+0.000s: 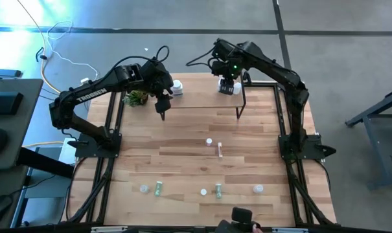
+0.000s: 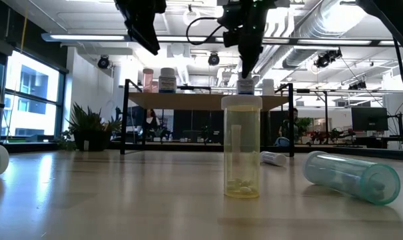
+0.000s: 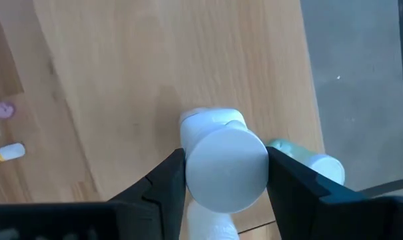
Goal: Pick and place medicine bottles onto shelf by color
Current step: Put the white blue pill bottle on the shelf
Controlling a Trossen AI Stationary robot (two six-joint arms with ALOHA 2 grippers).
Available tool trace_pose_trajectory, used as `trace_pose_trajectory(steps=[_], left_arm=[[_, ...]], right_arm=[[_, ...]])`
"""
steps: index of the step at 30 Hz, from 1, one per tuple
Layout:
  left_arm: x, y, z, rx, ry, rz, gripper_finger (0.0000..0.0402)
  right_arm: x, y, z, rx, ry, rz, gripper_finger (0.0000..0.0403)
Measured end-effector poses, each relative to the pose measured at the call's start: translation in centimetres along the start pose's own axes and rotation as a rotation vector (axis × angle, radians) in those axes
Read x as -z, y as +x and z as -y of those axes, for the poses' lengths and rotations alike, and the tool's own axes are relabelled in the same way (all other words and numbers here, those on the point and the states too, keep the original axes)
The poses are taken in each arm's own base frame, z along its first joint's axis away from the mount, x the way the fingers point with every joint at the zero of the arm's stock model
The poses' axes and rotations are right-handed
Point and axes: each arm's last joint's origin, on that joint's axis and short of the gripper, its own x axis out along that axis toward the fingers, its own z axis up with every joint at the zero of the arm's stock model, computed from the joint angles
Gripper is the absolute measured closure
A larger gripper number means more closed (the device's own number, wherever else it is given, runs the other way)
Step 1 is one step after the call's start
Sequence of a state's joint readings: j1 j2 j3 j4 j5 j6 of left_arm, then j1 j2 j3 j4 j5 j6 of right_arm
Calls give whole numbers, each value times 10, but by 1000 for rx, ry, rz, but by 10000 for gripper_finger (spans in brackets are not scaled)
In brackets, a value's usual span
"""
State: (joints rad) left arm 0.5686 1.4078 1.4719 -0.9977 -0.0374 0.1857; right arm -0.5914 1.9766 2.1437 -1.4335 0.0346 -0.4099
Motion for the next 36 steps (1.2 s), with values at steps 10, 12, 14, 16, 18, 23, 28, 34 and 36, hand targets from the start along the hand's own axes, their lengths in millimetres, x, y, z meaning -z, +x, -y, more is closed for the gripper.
trace_pose_trajectory(steps=[10,12,14,16,18,23,28,34,36], left_arm=[[0,0,0,0,8,0,186],[0,0,0,0,8,0,186],[0,0,0,0,9,0,186],[0,0,0,0,8,0,186],[0,0,0,0,9,0,186],[0,0,0,0,9,0,186],[0,0,0,0,8,0,186],[0,0,0,0,9,0,186],[0,0,0,0,9,0,186]], right_arm=[[1,0,0,1,-1,-7,213],[0,0,1,4,-1,0,200],[0,0,1,6,0,5,189],[-1,0,1,8,8,8,181],[-1,0,1,8,16,8,178],[-1,0,1,20,22,4,177],[0,-3,1,28,43,10,176],[0,-4,1,29,45,12,176],[0,-4,1,29,45,13,176]])
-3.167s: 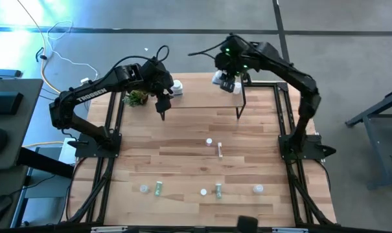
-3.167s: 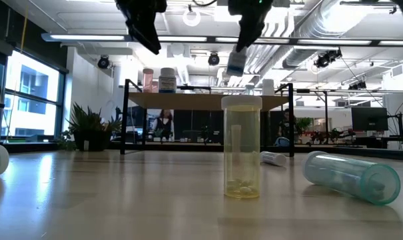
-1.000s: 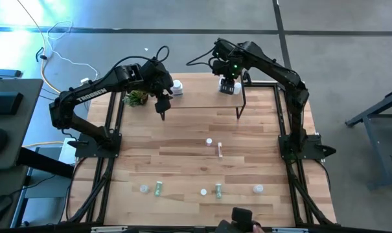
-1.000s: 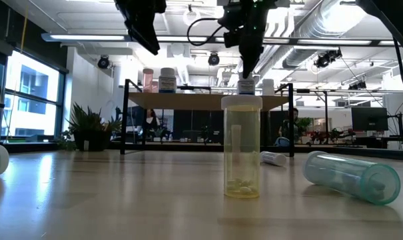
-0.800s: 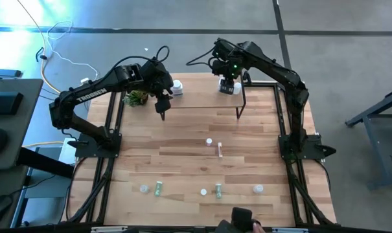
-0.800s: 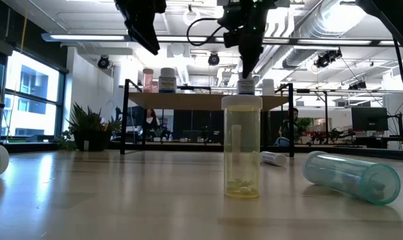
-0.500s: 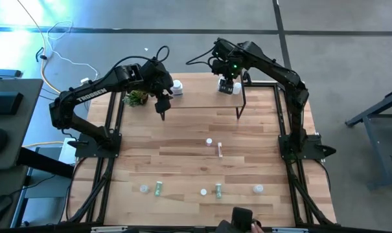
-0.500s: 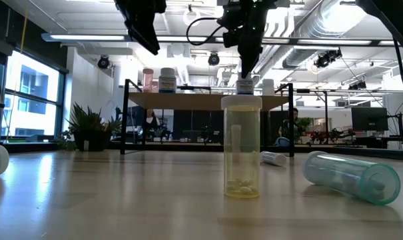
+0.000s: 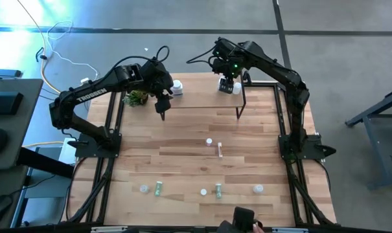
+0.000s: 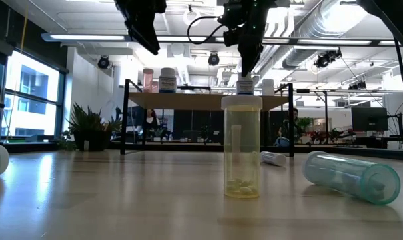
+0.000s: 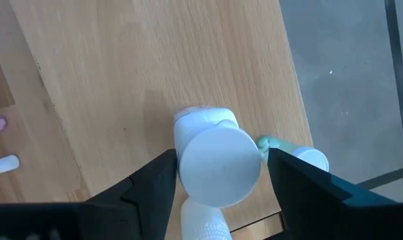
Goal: Pick and place medicine bottles onto shelf by color
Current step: Put the white blue pill bottle on the shelf, then put the left transparent pill bottle on the shelf
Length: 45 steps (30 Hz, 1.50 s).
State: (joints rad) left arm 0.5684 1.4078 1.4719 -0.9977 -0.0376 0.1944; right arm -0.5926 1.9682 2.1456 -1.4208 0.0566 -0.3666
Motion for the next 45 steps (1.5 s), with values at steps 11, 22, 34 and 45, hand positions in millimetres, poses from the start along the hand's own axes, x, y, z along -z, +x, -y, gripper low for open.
trace_pose_trajectory(steps=[11,22,34,45], left_arm=[[0,0,0,0,0,0,186],[0,0,0,0,26,0,186],[-2,-1,9,163,6,31,186],[-10,6,51,262,96,115,186]], right_arm=[[1,-2,0,3,4,4,176],[13,-44,-3,81,74,103,176],[27,-92,-33,65,139,223,176],[50,-136,-55,84,173,340,176]])
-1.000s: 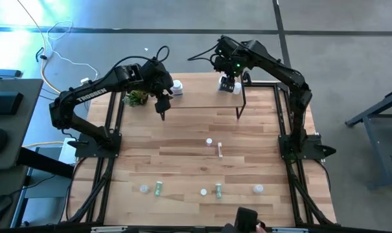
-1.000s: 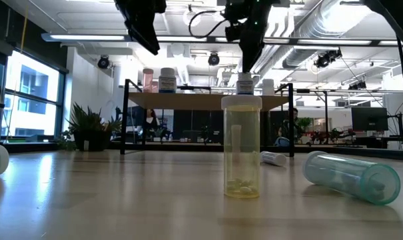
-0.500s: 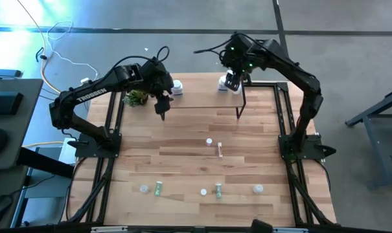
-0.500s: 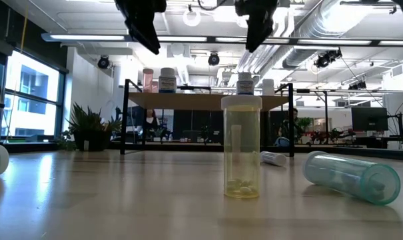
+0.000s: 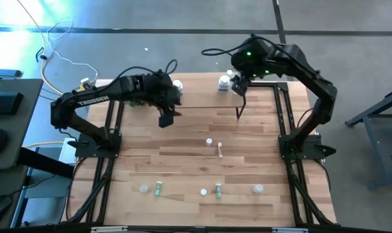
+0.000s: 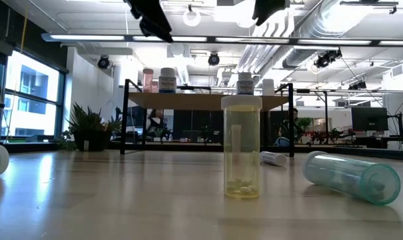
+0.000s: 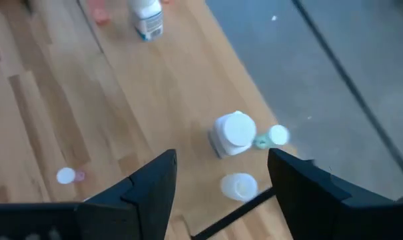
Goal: Pick and place medicine bottles onto shelf by color
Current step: Put the left transparent pill bottle on the shelf
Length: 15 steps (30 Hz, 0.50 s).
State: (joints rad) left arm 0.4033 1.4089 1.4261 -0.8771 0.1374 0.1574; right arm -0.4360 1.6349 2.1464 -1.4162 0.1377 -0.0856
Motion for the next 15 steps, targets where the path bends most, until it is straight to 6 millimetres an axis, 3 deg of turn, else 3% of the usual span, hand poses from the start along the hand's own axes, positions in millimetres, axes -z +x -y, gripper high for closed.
trace_pose_trajectory(steps=[15], left_arm=[[2,42,50,107,-50,184,186]], right_arm=[[20,-54,5,34,17,125,176]])
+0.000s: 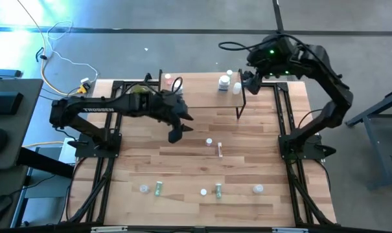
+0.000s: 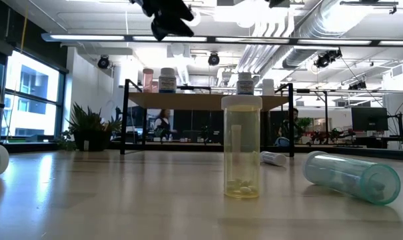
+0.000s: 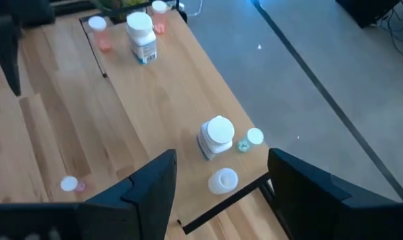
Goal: Pick and place medicine bottles onto shelf by color
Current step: Put the left transparent pill bottle on the shelf
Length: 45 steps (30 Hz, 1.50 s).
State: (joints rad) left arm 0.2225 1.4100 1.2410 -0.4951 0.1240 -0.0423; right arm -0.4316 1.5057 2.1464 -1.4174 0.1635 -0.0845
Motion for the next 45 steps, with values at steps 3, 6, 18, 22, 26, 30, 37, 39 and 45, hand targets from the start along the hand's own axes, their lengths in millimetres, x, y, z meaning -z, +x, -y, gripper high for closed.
trace_pose_trajectory(steps=[3,6,18,22,26,30,37,39,45], left_arm=[[7,9,8,-16,22,16,186],[11,16,15,-45,44,56,186],[34,42,29,-55,22,12,186],[47,42,42,10,5,-113,186],[60,39,60,41,-15,-221,186],[72,35,83,68,-44,-312,186],[93,23,124,96,-134,-434,186],[100,18,135,92,-159,-472,186],[122,2,164,57,-232,-575,186]], right_arm=[[2,-7,1,1,2,17,176],[4,-13,2,0,4,31,176],[5,-17,2,-2,5,39,176],[6,-16,2,-1,5,38,176],[6,-16,2,-1,4,37,176],[6,-16,2,-1,4,37,176],[6,-16,2,-2,3,33,176],[6,-16,2,-2,3,33,176],[6,-16,2,-2,2,28,176]])
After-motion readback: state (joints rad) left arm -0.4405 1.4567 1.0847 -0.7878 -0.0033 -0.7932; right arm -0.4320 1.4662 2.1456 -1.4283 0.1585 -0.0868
